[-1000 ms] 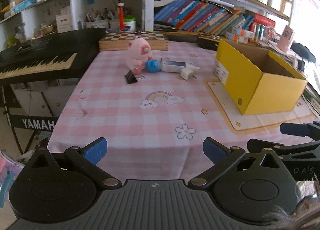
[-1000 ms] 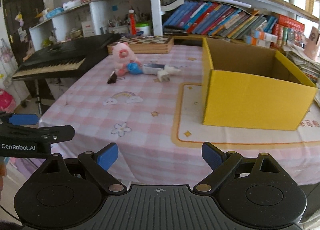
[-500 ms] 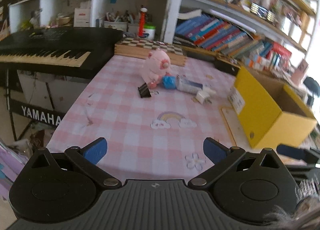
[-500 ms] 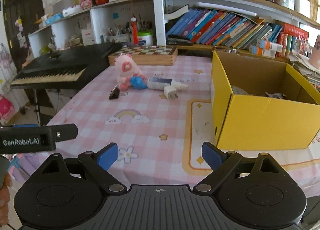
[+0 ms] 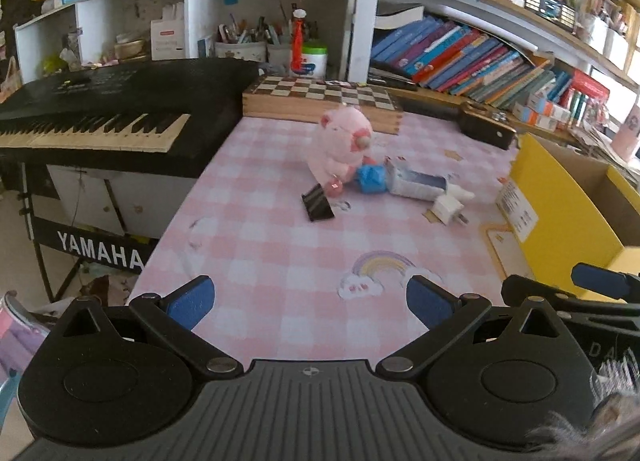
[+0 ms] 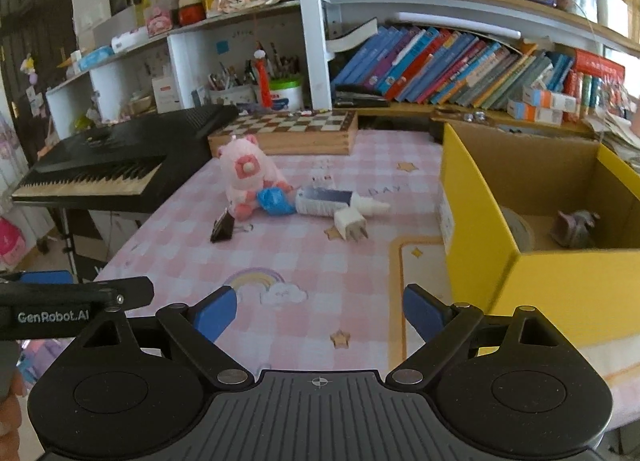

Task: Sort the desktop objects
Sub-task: 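Grasp the black binder clip with the left gripper while the right gripper grasps the white plug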

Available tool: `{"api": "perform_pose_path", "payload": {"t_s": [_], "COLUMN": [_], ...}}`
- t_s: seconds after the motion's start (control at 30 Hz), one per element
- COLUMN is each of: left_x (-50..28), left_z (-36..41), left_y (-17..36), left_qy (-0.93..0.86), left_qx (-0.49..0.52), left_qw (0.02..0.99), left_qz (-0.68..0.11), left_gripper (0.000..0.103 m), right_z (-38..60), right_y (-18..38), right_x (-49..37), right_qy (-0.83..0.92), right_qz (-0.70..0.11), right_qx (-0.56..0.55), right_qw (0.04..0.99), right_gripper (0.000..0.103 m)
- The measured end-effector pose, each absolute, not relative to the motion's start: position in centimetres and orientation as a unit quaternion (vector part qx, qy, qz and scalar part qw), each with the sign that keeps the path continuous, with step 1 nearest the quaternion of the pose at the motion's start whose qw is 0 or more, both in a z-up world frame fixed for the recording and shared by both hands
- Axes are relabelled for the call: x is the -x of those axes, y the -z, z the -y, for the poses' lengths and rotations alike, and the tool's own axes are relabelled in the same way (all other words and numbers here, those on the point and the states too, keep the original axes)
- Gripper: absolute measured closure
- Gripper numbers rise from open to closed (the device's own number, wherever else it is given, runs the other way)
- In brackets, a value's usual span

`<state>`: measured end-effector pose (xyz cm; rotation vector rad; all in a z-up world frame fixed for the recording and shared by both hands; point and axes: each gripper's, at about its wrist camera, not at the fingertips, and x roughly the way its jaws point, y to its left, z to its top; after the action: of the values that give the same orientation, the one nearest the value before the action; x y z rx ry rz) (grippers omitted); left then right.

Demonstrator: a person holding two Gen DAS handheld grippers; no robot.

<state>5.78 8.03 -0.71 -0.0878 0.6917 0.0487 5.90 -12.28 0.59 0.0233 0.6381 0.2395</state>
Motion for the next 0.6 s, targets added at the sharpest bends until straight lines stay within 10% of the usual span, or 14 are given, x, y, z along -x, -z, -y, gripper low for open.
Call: {"api": "perform_pose_path", "payload": {"t_s": [0.6], "left_x": [-15.1], "left_z": [-8.7], "left_y": [3.8], "left_qy": [-0.018], "left_qx": [0.014], "left_qw": [0.935], "left_qz": [-0.354], "left_gripper": [0.000], "right_z": [10.6], "right_y": [1.4], "right_x": [-15.4], "right_qy": [-0.074], "right_qz": [-0.327], "right_qx": [-0.004], "right_qw": [0.942], "right_gripper": [0.016]}}
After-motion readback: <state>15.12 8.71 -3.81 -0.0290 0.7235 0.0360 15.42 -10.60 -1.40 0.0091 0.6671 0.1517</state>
